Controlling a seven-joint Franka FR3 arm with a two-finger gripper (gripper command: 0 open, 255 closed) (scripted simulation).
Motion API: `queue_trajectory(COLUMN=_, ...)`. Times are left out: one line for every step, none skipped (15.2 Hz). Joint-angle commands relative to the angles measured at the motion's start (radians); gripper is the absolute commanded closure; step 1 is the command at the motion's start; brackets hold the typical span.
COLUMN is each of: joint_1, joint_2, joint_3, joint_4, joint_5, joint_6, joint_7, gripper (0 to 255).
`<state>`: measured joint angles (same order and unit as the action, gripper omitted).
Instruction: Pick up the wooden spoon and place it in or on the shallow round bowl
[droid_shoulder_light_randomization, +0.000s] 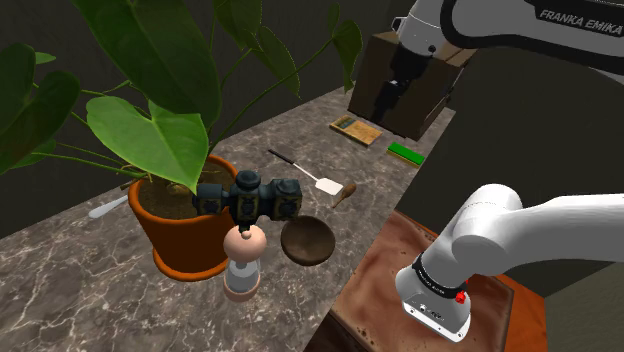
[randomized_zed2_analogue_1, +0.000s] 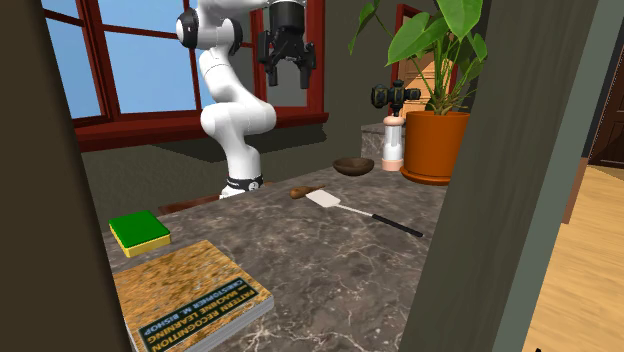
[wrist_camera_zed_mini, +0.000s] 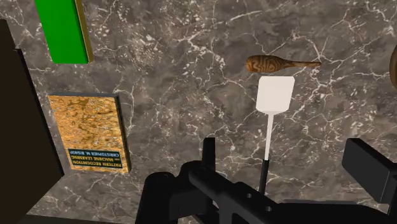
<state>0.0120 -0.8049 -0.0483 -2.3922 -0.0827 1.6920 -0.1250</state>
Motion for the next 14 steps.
queue_trajectory(joint_1=0.000, joint_2=0.000, joint_3=0.000, joint_4=0.000, joint_5=0.000, joint_6=0.000, joint_7=0.000, gripper=0)
queue_trajectory(joint_1=0.023, joint_2=-0.003, joint_3=-0.007, joint_4=-0.034, joint_5=-0.009, joint_6=0.031, joint_7=-0.055, gripper=0)
queue_trajectory(joint_1=0.046, joint_2=-0.006, joint_3=-0.016, joint_4=-0.067, joint_5=-0.020, joint_6=0.062, joint_7=-0.109, gripper=0)
queue_trajectory(joint_1=0.069, joint_2=-0.008, joint_3=-0.025, joint_4=-0.101, joint_5=-0.030, joint_6=0.093, joint_7=-0.162, gripper=0)
queue_trajectory(joint_1=0.091, joint_2=-0.010, joint_3=-0.034, joint_4=-0.134, joint_5=-0.042, joint_6=0.124, joint_7=-0.216, gripper=0)
queue_trajectory(joint_1=0.113, joint_2=-0.012, joint_3=-0.044, joint_4=-0.167, joint_5=-0.053, joint_6=0.155, joint_7=-0.270, gripper=0)
queue_trajectory(joint_1=0.135, joint_2=-0.013, joint_3=-0.054, joint_4=-0.199, joint_5=-0.065, joint_6=0.186, joint_7=-0.324, gripper=0)
queue_trajectory(joint_1=0.156, joint_2=-0.014, joint_3=-0.065, joint_4=-0.232, joint_5=-0.078, joint_6=0.218, joint_7=-0.378, gripper=0)
queue_trajectory(joint_1=0.177, joint_2=-0.015, joint_3=-0.076, joint_4=-0.264, joint_5=-0.092, joint_6=0.250, joint_7=-0.432, gripper=0)
queue_trajectory(joint_1=0.197, joint_2=-0.015, joint_3=-0.088, joint_4=-0.296, joint_5=-0.106, joint_6=0.282, joint_7=-0.486, gripper=0)
queue_trajectory(joint_1=0.216, joint_2=-0.014, joint_3=-0.101, joint_4=-0.328, joint_5=-0.122, joint_6=0.314, joint_7=-0.539, gripper=0)
queue_trajectory(joint_1=0.234, joint_2=-0.013, joint_3=-0.115, joint_4=-0.359, joint_5=-0.138, joint_6=0.348, joint_7=-0.593, gripper=0)
queue_trajectory(joint_1=0.252, joint_2=-0.011, joint_3=-0.129, joint_4=-0.390, joint_5=-0.156, joint_6=0.381, joint_7=-0.647, gripper=0)
queue_trajectory(joint_1=0.269, joint_2=-0.007, joint_3=-0.144, joint_4=-0.421, joint_5=-0.174, joint_6=0.416, joint_7=-0.702, gripper=0)
